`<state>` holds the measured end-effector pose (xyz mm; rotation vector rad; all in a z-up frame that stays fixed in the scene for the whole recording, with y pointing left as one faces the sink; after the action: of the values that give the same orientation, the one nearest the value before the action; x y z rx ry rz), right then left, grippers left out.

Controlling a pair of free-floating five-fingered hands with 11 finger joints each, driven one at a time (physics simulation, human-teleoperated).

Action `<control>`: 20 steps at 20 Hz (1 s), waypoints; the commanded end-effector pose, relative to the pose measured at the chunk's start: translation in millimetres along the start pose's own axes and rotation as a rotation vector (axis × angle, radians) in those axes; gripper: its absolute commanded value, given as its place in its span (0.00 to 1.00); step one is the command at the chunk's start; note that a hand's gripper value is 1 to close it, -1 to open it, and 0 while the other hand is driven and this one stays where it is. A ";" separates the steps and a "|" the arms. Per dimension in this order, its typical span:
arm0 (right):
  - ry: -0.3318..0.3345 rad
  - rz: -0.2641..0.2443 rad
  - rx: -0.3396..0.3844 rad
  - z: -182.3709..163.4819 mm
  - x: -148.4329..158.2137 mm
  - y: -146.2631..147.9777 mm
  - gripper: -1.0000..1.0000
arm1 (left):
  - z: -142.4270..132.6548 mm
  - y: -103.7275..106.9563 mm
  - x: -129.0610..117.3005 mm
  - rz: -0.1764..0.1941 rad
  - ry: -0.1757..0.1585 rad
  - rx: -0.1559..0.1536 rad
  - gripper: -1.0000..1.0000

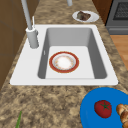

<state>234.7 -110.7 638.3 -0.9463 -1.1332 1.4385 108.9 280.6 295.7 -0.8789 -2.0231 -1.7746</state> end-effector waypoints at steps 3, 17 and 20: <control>0.002 -0.024 0.038 17.0 -37.7 41.3 0.00 | 0.0 0.0 0.0 0.000 0.000 0.000 0.50; -0.006 -0.038 0.143 44.3 -139.6 136.7 0.00 | 0.0 0.0 0.0 0.000 0.000 0.000 0.50; -0.006 -0.039 0.151 45.9 -162.8 160.8 0.00 | 0.0 0.0 0.0 0.000 0.000 0.000 0.50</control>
<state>180.9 -260.0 512.9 -0.8391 -1.0483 1.4674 108.9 280.6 295.7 -0.8789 -2.0231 -1.7746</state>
